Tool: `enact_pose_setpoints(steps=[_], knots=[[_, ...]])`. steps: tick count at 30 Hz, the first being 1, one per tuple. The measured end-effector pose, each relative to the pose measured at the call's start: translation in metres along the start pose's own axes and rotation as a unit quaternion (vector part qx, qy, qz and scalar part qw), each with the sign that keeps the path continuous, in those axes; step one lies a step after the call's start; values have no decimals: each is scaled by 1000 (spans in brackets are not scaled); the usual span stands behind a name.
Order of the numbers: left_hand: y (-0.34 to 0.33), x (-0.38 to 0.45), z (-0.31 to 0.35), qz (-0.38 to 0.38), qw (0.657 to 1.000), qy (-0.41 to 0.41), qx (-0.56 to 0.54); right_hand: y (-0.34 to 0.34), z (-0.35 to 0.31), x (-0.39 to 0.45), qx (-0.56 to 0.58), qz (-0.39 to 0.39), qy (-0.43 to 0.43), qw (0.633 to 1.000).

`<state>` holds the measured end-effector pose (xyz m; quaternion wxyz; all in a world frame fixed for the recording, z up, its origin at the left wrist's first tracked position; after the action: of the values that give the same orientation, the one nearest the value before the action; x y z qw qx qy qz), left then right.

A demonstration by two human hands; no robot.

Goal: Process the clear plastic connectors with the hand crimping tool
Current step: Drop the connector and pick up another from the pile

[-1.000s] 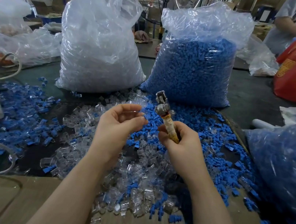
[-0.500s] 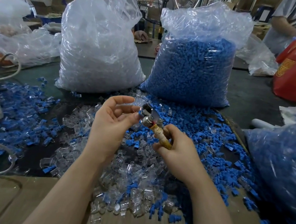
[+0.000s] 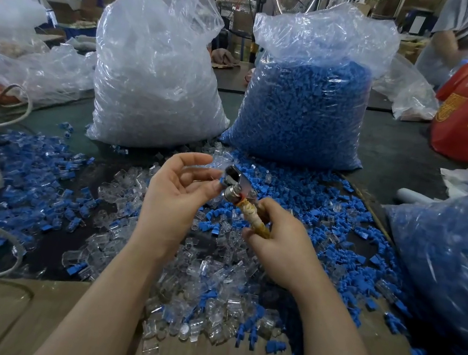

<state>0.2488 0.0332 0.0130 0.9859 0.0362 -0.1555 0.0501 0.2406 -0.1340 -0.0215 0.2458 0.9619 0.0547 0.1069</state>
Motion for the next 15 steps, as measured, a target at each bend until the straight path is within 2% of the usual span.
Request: enact_pose_setpoints(steps=[10, 15], knots=[[-2, -1, -3, -11, 1000, 15, -3, 4, -4, -3, -51, 24, 9, 998], [-2, -2, -10, -16, 998, 55, 2, 1, -4, -2, -84, 20, 6, 996]])
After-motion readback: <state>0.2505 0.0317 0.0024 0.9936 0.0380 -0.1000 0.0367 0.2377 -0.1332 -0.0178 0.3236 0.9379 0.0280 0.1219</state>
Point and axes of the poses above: each hand's wrist, its own x-axis towards the middle knuckle, its own y-axis out of the back of the hand, z = x × y, the point moved 10 cm from there along x, towards the middle knuckle, and after that the axes turned 13 degrees about x, right-handed, at the moved point
